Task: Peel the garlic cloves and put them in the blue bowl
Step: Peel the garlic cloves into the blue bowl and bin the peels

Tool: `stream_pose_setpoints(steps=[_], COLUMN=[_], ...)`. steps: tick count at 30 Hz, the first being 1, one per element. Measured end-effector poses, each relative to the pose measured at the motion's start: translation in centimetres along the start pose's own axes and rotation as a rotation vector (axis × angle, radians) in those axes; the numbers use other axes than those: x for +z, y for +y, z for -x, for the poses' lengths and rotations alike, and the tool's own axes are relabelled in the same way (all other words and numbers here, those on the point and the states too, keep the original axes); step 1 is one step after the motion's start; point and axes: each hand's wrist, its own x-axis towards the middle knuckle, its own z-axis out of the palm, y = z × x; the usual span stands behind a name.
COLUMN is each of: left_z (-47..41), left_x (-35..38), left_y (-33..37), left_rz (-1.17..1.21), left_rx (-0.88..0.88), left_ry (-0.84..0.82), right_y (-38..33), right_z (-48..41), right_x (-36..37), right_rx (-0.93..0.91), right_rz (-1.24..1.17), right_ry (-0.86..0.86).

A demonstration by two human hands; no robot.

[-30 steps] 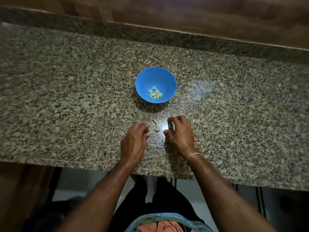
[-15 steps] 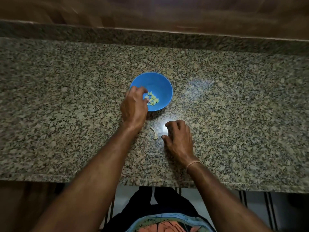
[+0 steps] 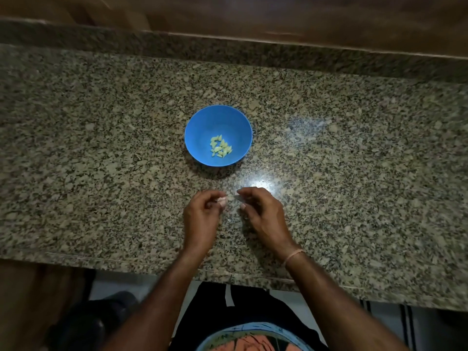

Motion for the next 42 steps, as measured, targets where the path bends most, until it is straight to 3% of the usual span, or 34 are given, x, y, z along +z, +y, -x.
stream_pose_setpoints(steps=[3,6,8,22,28,37,39,42], left_z=[0.0,0.4,0.7,2.5,2.8,2.7,2.8,2.9], left_x=[0.0,0.0,0.1,0.6,1.0,2.2,2.1,1.9], left_y=[0.9,1.6,2.0,2.4,2.2,1.3,1.1,1.1], left_rz=[0.529,0.816,0.877,0.742,0.720,0.716,0.730,0.703], left_rx=[-0.332,-0.435,-0.452,-0.494,-0.585,-0.619,-0.614,-0.556], left_ry=[-0.065,-0.113,-0.151,-0.202,-0.191,-0.104,-0.087,-0.076], right_y=[-1.1,-1.7,-1.8,-0.7,-0.9,-1.1,-1.3,-1.4], right_z=[-0.2,-0.2,-0.2,1.1,1.8,2.5,2.4,2.3], right_x=[0.1,0.3,0.3,-0.3,0.2,1.2,1.4,1.2], right_rx=[-0.041,-0.113,-0.126,-0.065,-0.029,-0.042,-0.011,0.085], right_rz=[-0.134,-0.177,-0.200,0.124,0.122,0.355,0.329,0.101], right_ry=[-0.058,-0.059,-0.030,0.109,0.075,0.073,0.067,0.063])
